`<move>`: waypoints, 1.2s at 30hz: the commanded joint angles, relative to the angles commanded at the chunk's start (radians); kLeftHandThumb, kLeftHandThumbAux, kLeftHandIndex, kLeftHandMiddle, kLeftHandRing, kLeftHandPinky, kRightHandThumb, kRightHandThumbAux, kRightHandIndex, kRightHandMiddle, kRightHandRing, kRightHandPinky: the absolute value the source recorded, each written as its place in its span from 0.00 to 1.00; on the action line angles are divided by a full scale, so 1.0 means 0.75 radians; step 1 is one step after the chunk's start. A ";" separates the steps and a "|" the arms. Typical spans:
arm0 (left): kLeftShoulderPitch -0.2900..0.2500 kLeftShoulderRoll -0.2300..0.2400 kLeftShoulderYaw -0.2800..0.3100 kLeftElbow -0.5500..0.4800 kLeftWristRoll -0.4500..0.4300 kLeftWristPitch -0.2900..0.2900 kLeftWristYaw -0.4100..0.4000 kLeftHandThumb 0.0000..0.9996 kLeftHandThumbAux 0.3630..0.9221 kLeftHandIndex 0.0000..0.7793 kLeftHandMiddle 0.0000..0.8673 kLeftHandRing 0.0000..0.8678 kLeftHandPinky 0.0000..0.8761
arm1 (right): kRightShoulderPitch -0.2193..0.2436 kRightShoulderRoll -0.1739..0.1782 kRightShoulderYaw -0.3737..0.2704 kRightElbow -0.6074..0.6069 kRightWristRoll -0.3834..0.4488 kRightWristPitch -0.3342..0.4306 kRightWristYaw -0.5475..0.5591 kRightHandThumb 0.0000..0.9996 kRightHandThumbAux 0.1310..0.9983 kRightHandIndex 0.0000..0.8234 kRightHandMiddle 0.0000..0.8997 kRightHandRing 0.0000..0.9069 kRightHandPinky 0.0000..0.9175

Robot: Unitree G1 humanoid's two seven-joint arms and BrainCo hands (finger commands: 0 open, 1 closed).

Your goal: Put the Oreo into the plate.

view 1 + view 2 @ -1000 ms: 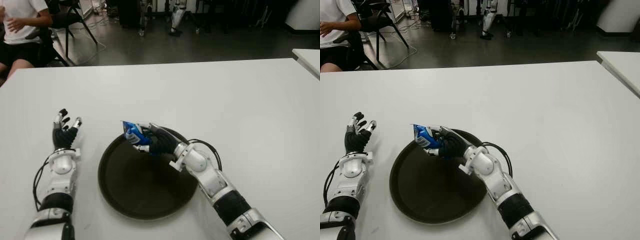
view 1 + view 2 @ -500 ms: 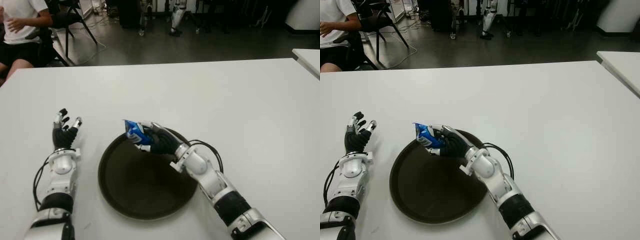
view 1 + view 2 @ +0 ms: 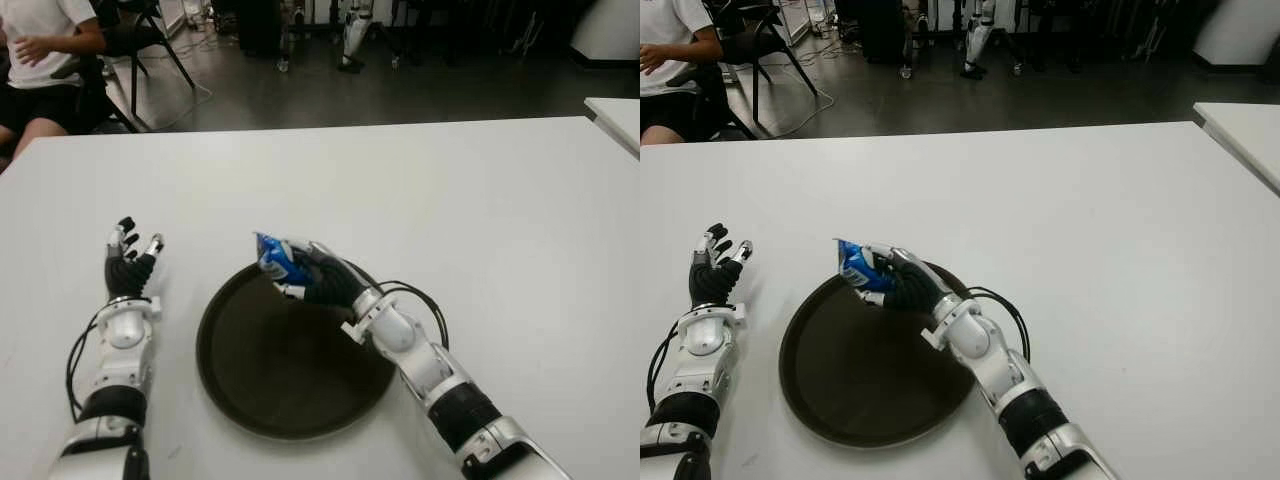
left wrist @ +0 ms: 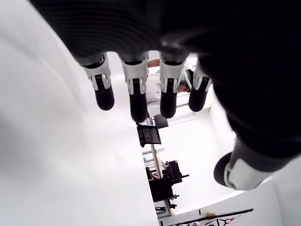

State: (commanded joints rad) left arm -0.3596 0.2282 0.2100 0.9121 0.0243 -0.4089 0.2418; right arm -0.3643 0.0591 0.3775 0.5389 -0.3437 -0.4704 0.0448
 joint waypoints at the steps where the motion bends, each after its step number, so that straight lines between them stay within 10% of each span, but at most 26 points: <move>1: 0.000 0.000 0.001 0.002 -0.001 -0.002 -0.001 0.27 0.47 0.08 0.13 0.09 0.03 | 0.001 0.002 0.000 0.001 -0.015 -0.002 -0.025 0.84 0.63 0.51 0.60 0.91 0.90; 12: 0.000 0.000 0.006 0.017 -0.012 -0.029 -0.015 0.27 0.48 0.08 0.13 0.09 0.03 | -0.020 -0.002 0.010 0.005 -0.191 0.118 -0.229 0.85 0.62 0.52 0.64 0.86 0.84; 17: 0.000 0.005 0.002 0.021 -0.006 -0.027 -0.017 0.25 0.48 0.08 0.13 0.08 0.02 | -0.017 0.003 0.007 0.000 -0.211 0.169 -0.258 0.82 0.65 0.47 0.54 0.52 0.48; 26: 0.000 0.011 -0.007 0.022 0.014 -0.016 -0.005 0.23 0.48 0.09 0.13 0.10 0.03 | -0.044 0.004 0.029 0.067 -0.236 0.217 -0.274 0.24 0.63 0.11 0.21 0.20 0.17; 36: 0.004 0.007 -0.001 0.007 0.009 0.004 0.008 0.25 0.49 0.08 0.11 0.07 0.02 | -0.054 -0.022 0.071 0.039 -0.247 0.292 -0.180 0.15 0.61 0.00 0.07 0.06 0.05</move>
State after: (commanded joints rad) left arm -0.3565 0.2336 0.2092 0.9175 0.0307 -0.4056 0.2476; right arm -0.4051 0.0426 0.4309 0.5684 -0.5292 -0.2510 -0.0902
